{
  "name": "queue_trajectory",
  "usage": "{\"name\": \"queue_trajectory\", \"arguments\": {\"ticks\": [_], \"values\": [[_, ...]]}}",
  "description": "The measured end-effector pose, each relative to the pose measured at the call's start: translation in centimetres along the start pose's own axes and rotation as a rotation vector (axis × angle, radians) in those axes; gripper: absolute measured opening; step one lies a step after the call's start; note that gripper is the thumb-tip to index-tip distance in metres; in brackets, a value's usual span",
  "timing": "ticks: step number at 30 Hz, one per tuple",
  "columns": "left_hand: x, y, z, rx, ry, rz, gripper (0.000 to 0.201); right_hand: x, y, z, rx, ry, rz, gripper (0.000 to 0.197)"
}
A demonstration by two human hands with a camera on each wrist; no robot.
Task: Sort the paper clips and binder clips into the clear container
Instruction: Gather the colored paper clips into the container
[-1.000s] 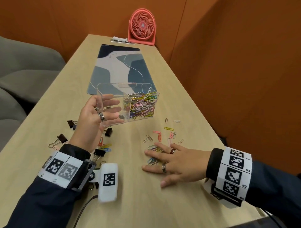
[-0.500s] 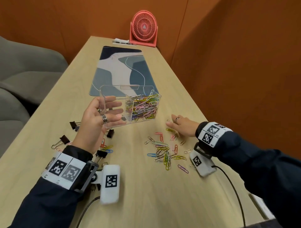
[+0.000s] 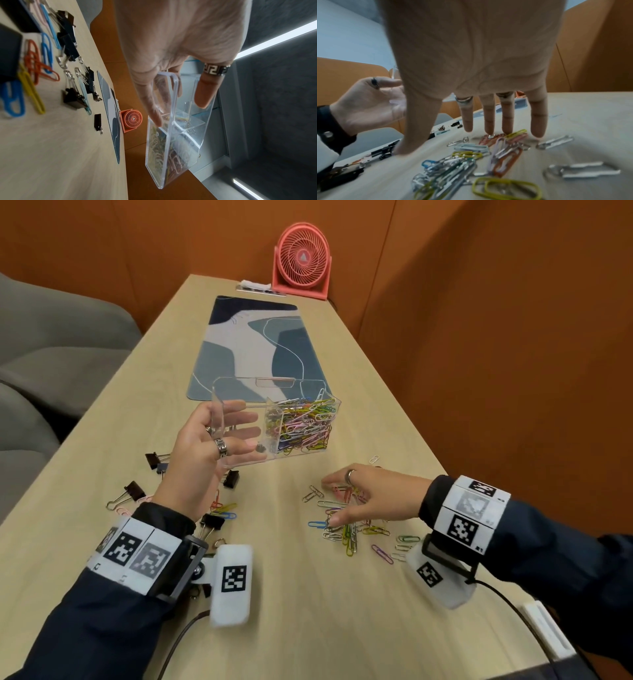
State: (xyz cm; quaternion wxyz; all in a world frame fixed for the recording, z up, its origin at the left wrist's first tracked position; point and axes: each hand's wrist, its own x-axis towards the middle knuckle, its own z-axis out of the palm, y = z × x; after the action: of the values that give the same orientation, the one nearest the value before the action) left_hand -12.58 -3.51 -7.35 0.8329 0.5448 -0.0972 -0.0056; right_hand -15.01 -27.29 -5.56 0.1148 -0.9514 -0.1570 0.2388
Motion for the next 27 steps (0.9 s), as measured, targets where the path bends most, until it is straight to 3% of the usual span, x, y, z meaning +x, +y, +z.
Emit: {"name": "queue_trajectory", "arguments": {"ticks": [4, 9, 16, 27], "values": [[0.1, 0.0, 0.0, 0.011, -0.002, 0.000, 0.045, 0.9, -0.4, 0.9, 0.002, -0.059, 0.004, 0.075], [0.1, -0.1, -0.1, 0.015, 0.001, 0.003, 0.046, 1.0, -1.2, 1.2, 0.039, -0.027, -0.085, 0.048], [0.1, -0.2, 0.1, 0.023, -0.015, 0.005, 0.044, 1.0, -0.7, 1.3, 0.112, 0.008, -0.042, 0.019], [0.1, -0.3, -0.1, 0.035, -0.013, 0.006, 0.045, 1.9, 0.2, 0.8, 0.145, 0.112, 0.008, 0.018]]}}
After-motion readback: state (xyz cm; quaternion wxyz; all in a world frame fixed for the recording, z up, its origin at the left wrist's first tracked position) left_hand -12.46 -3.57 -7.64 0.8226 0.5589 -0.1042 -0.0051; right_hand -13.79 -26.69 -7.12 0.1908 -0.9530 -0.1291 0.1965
